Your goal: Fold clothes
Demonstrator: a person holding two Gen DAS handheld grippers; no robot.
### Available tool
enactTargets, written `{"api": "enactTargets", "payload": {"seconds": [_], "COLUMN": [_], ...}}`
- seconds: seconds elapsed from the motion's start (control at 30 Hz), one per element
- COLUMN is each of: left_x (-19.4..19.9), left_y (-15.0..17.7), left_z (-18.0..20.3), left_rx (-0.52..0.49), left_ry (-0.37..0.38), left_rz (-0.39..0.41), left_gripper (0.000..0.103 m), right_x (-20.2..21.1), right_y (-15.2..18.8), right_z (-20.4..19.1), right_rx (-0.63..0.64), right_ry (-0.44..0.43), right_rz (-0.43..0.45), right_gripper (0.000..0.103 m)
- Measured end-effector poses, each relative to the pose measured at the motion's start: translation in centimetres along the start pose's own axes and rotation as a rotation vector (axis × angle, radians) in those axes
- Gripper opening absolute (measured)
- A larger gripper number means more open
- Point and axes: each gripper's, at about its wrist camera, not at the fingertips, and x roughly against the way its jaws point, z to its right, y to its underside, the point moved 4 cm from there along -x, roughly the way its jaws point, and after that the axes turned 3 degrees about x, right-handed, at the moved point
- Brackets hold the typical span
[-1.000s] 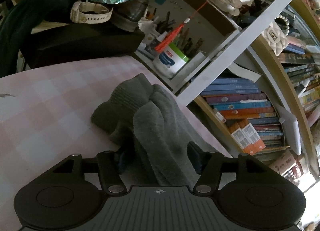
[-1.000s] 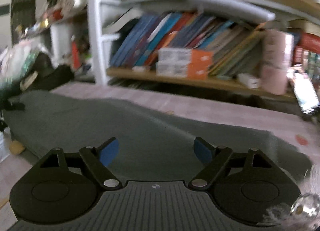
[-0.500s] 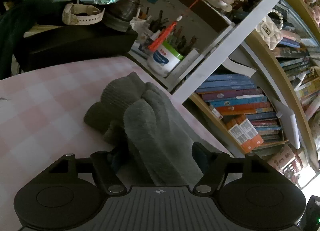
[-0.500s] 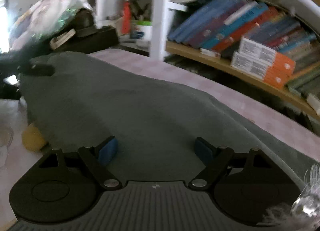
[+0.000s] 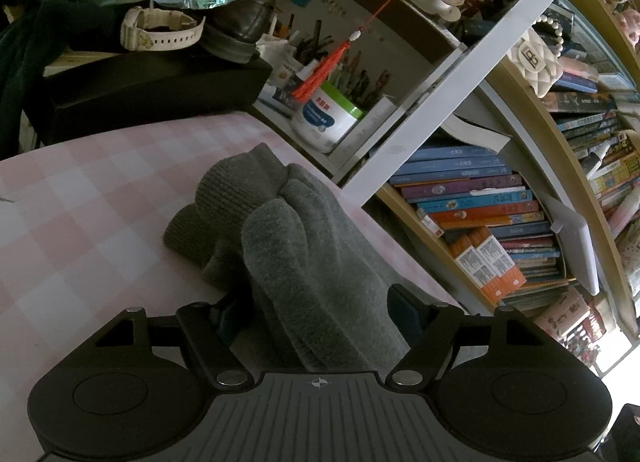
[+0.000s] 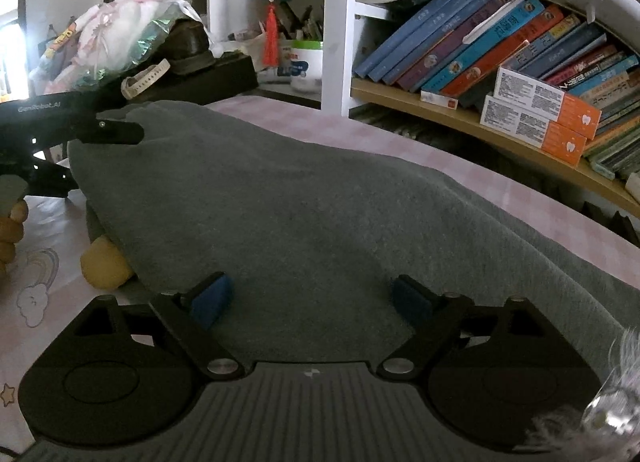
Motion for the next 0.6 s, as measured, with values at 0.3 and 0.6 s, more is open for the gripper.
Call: {"api": "enactTargets", "payload": {"seconds": [0.3,0.6], "left_x": [0.1,0.1], "left_y": [0.0,-0.3], "left_z": [-0.2,-2.1], "left_rx": [0.023,0.114], "left_ry": [0.011,0.01], "left_rz": [0.01,0.02], "left_gripper": [0.072,0.033], "right_x": [-0.1,-0.2], "right_y": [0.0,0.0], "right_z": [0.2,0.3], "right_rx": [-0.008,-0.019], "right_ry": [0.008,0.002], "right_rz": [-0.006,-0.01], "right_gripper": [0.094,0.095]}}
